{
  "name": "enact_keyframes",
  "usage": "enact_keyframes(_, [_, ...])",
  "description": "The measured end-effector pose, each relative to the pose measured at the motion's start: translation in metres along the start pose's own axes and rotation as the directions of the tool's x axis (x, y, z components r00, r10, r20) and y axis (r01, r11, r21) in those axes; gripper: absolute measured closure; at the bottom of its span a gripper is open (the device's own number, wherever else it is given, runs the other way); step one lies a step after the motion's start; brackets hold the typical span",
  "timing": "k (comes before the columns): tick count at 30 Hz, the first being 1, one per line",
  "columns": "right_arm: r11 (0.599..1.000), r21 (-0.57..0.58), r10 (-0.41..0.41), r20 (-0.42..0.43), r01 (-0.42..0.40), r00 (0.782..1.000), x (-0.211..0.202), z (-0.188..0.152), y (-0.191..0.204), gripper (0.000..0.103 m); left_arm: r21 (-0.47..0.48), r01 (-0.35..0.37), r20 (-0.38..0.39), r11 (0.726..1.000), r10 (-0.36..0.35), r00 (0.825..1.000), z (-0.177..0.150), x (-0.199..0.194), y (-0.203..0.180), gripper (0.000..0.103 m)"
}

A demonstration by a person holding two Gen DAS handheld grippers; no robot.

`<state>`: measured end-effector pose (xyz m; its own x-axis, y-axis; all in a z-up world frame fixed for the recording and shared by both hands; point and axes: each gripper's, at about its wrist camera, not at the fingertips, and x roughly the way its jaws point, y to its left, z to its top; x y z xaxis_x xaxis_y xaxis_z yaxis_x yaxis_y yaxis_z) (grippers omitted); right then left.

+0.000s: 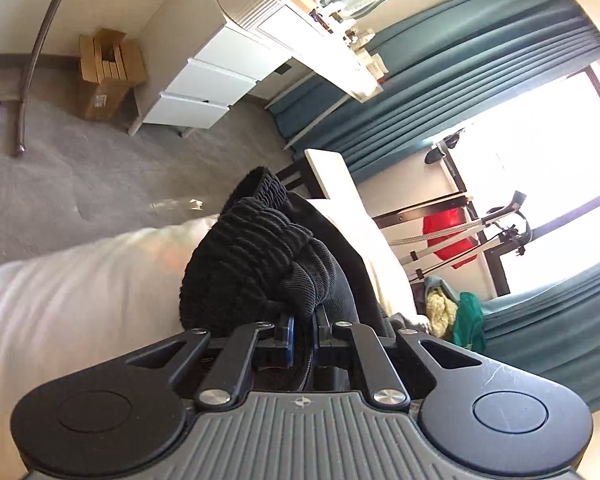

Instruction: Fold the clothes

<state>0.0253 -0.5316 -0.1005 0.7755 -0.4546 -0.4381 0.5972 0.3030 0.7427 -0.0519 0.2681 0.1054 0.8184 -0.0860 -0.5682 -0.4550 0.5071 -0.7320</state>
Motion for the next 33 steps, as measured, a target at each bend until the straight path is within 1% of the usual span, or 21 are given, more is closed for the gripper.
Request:
enact_keyframes(2, [1.000, -0.012, 0.001, 0.043, -0.001, 0.999, -0.008, 0.005, 0.003, 0.096, -0.017, -0.011, -0.038, 1.000, 0.011, 0.999, 0.016, -0.001, 0.012, 0.095])
enact_keyframes(4, [0.998, -0.055, 0.002, 0.104, 0.004, 0.995, -0.021, 0.010, 0.008, 0.096, -0.008, -0.024, -0.065, 1.000, 0.023, 0.998, 0.032, 0.001, 0.027, 0.095])
enact_keyframes(6, [0.994, -0.104, -0.007, 0.163, 0.025, 0.987, -0.034, 0.015, 0.014, 0.096, 0.017, -0.044, -0.082, 0.999, 0.045, 0.996, 0.035, 0.011, 0.039, 0.094])
enact_keyframes(8, [0.986, -0.149, -0.049, 0.199, 0.080, 0.979, -0.044, 0.017, 0.015, 0.096, 0.050, -0.073, -0.100, 0.996, 0.078, 0.992, 0.025, 0.025, 0.059, 0.094])
enact_keyframes(11, [0.955, -0.214, -0.157, 0.223, 0.205, 0.962, -0.051, 0.013, 0.013, 0.096, 0.132, -0.124, -0.123, 0.984, 0.140, 0.982, 0.010, 0.045, 0.074, 0.093])
enact_keyframes(12, [0.944, -0.223, -0.198, 0.210, 0.244, 0.957, -0.050, 0.011, 0.010, 0.096, 0.155, -0.138, -0.131, 0.978, 0.159, 0.978, 0.006, 0.053, 0.079, 0.092])
enact_keyframes(14, [0.933, -0.199, -0.274, 0.142, 0.299, 0.951, -0.043, 0.009, 0.000, 0.096, 0.192, -0.161, -0.144, 0.968, 0.190, 0.971, 0.000, 0.068, 0.089, 0.089])
enact_keyframes(17, [0.913, -0.191, -0.361, 0.032, 0.360, 0.932, -0.025, 0.003, -0.021, 0.095, 0.207, -0.160, -0.154, 0.965, 0.194, 0.969, -0.001, 0.074, 0.096, 0.083])
enact_keyframes(18, [0.913, -0.188, -0.366, 0.012, 0.361, 0.931, -0.022, 0.001, -0.026, 0.094, 0.212, -0.153, -0.156, 0.965, 0.188, 0.970, -0.001, 0.076, 0.098, 0.080])
enact_keyframes(20, [0.921, -0.177, -0.354, -0.007, 0.348, 0.935, -0.021, -0.001, -0.031, 0.094, 0.260, -0.149, -0.148, 0.954, 0.192, 0.970, -0.001, 0.075, 0.097, 0.074])
enact_keyframes(21, [0.923, -0.172, -0.350, -0.009, 0.343, 0.937, -0.023, 0.000, -0.029, 0.092, 0.289, -0.153, -0.136, 0.945, 0.199, 0.971, -0.002, 0.073, 0.095, 0.067])
enact_keyframes(22, [0.927, -0.165, -0.343, -0.008, 0.338, 0.939, -0.026, 0.000, -0.027, 0.091, 0.316, -0.163, -0.119, 0.935, 0.210, 0.971, -0.004, 0.070, 0.093, 0.050])
enact_keyframes(23, [0.931, -0.157, -0.336, -0.006, 0.331, 0.942, -0.029, 0.001, -0.025, 0.087, 0.342, -0.173, -0.098, 0.924, 0.218, 0.971, -0.005, 0.065, 0.090, 0.043])
enact_keyframes(25, [0.928, -0.176, -0.332, 0.006, 0.327, 0.943, -0.034, 0.002, -0.015, 0.068, 0.396, -0.186, -0.055, 0.899, 0.226, 0.973, -0.008, 0.056, 0.083, 0.025])
enact_keyframes(26, [0.923, -0.198, -0.332, 0.027, 0.331, 0.943, -0.038, 0.002, -0.008, 0.049, 0.422, -0.193, -0.031, 0.886, 0.227, 0.973, -0.010, 0.050, 0.079, 0.022])
enact_keyframes(27, [0.915, -0.224, -0.333, 0.056, 0.336, 0.941, -0.043, 0.001, -0.001, 0.035, 0.449, -0.201, -0.003, 0.871, 0.226, 0.974, -0.013, 0.043, 0.074, 0.020])
enact_keyframes(28, [0.909, -0.252, -0.320, 0.088, 0.332, 0.943, -0.049, 0.001, 0.008, 0.030, 0.477, -0.210, 0.027, 0.854, 0.224, 0.974, -0.016, 0.037, 0.068, 0.018])
enact_keyframes(29, [0.904, -0.282, -0.300, 0.120, 0.322, 0.946, -0.056, 0.000, 0.017, 0.028, 0.501, -0.216, 0.055, 0.838, 0.219, 0.974, -0.020, 0.031, 0.062, 0.016])
enact_keyframes(30, [0.897, -0.311, -0.279, 0.152, 0.314, 0.948, -0.063, -0.001, 0.027, 0.024, 0.523, -0.220, 0.084, 0.824, 0.207, 0.975, -0.024, 0.025, 0.056, 0.012])
enact_keyframes(31, [0.893, -0.340, -0.251, 0.166, 0.294, 0.954, -0.069, -0.003, 0.036, 0.022, 0.550, -0.217, 0.110, 0.807, 0.188, 0.976, -0.030, 0.020, 0.047, 0.007])
enact_keyframes(33, [0.886, -0.399, -0.182, 0.169, 0.236, 0.969, -0.079, -0.008, 0.053, 0.022, 0.611, -0.207, 0.151, 0.764, 0.144, 0.978, -0.044, 0.013, 0.029, 0.006])
